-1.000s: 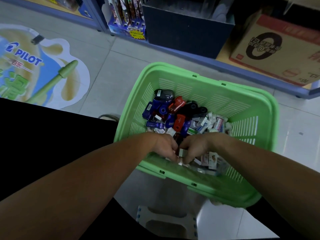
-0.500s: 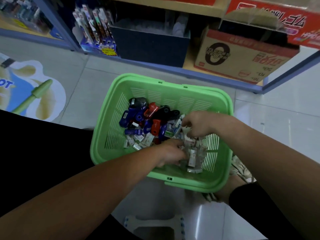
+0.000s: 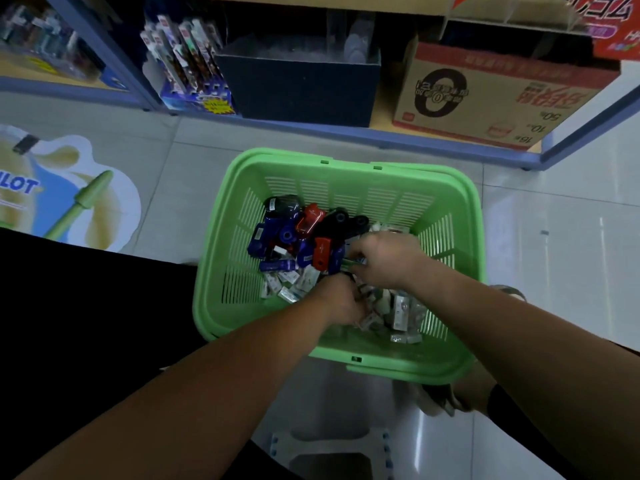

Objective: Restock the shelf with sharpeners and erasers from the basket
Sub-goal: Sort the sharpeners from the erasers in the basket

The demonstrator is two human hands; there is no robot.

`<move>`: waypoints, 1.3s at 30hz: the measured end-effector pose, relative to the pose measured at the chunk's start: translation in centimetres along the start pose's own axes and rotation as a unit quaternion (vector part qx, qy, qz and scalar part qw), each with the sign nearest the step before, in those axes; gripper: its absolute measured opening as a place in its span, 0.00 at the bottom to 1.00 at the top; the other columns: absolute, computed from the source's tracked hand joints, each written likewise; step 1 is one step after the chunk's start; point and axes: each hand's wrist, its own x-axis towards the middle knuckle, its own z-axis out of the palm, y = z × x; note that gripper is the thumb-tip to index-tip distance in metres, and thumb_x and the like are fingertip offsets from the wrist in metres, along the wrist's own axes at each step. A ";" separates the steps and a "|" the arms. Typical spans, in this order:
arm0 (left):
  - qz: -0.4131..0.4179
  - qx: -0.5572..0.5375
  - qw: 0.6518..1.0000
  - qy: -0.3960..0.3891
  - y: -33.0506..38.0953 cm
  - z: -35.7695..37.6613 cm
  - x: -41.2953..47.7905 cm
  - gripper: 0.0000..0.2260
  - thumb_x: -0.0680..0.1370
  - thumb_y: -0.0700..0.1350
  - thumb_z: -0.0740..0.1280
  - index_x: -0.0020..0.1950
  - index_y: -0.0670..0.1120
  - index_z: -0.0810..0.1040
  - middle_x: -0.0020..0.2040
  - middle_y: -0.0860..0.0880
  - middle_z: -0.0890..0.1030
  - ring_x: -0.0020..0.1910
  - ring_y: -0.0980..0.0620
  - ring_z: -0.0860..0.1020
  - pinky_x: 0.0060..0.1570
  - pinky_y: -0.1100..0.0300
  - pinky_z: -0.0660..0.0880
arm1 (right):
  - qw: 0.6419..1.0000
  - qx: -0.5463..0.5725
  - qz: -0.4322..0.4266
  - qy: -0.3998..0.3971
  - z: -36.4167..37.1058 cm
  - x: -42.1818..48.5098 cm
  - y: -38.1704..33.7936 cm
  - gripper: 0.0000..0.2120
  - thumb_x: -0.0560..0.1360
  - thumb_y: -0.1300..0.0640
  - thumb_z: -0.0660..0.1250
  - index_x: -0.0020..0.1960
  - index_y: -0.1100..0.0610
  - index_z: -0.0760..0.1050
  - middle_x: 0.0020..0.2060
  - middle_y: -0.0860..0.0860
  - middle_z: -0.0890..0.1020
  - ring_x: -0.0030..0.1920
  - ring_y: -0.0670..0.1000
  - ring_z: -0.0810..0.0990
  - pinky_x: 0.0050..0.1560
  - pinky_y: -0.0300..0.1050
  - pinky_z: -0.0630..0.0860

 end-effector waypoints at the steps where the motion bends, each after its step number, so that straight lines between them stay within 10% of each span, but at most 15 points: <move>1: -0.018 0.012 1.000 0.012 -0.9 -0.7 -0.2 0.15 0.78 0.46 0.70 0.33 0.48 0.73 0.33 0.48 0.75 0.42 0.44 0.79 0.41 0.56 0.73 | 1.000 0.014 -0.008 0.004 0.3 0.2 -0.3 0.11 0.79 0.44 0.67 0.59 0.45 0.81 0.56 0.47 0.84 0.56 0.53 0.82 0.50 0.49 0.80; 6: -0.131 0.110 0.978 0.116 -6.2 -4.6 -1.1 0.05 0.77 0.43 0.71 0.50 0.43 0.78 0.45 0.45 0.80 0.44 0.46 0.79 0.41 0.55 0.75 | 0.994 0.088 -0.049 -0.035 2.2 1.6 -2.4 0.17 0.79 0.46 0.69 0.67 0.48 0.79 0.60 0.49 0.84 0.59 0.53 0.82 0.58 0.50 0.80; 14: -0.125 -0.072 0.987 0.064 -8.9 -3.4 0.1 0.16 0.79 0.39 0.68 0.66 0.50 0.75 0.60 0.46 0.80 0.55 0.48 0.81 0.56 0.50 0.79 | 0.990 0.028 -0.111 -0.083 7.7 2.8 -4.9 0.40 0.80 0.43 0.67 0.85 0.47 0.51 0.81 0.46 0.61 0.70 0.52 0.66 0.67 0.52 0.69; 17: -0.127 0.021 0.991 -0.035 -9.8 -4.3 0.1 0.38 0.80 0.42 0.67 0.83 0.60 0.50 0.84 0.43 0.51 0.77 0.38 0.66 0.74 0.42 0.68 | 0.989 0.024 -0.114 -0.092 7.9 3.0 -4.7 0.42 0.82 0.39 0.64 0.86 0.47 0.44 0.84 0.45 0.52 0.73 0.51 0.60 0.71 0.54 0.64; 19: -0.126 0.085 0.987 -0.060 -9.7 -5.5 -0.1 0.40 0.82 0.42 0.65 0.84 0.57 0.42 0.84 0.44 0.39 0.80 0.38 0.59 0.77 0.45 0.63 | 0.989 0.024 -0.122 -0.079 7.9 3.0 -4.5 0.40 0.82 0.38 0.62 0.85 0.46 0.46 0.83 0.46 0.59 0.70 0.51 0.63 0.68 0.52 0.65; 26: -0.061 0.123 0.990 -0.040 -10.7 -6.9 -0.1 0.32 0.81 0.39 0.67 0.82 0.53 0.60 0.74 0.39 0.70 0.63 0.41 0.78 0.60 0.54 0.76 | 0.982 -0.021 -0.152 -0.110 8.0 2.6 -2.6 0.27 0.78 0.37 0.66 0.75 0.44 0.71 0.66 0.45 0.73 0.63 0.52 0.67 0.66 0.53 0.70; 39: -0.065 0.059 0.996 -0.027 -10.3 -5.2 1.0 0.32 0.80 0.50 0.71 0.80 0.59 0.60 0.77 0.42 0.63 0.72 0.38 0.70 0.72 0.45 0.69 | 0.983 -0.025 -0.131 -0.126 8.4 3.2 -3.5 0.28 0.76 0.40 0.70 0.74 0.45 0.72 0.66 0.48 0.69 0.66 0.54 0.67 0.69 0.54 0.65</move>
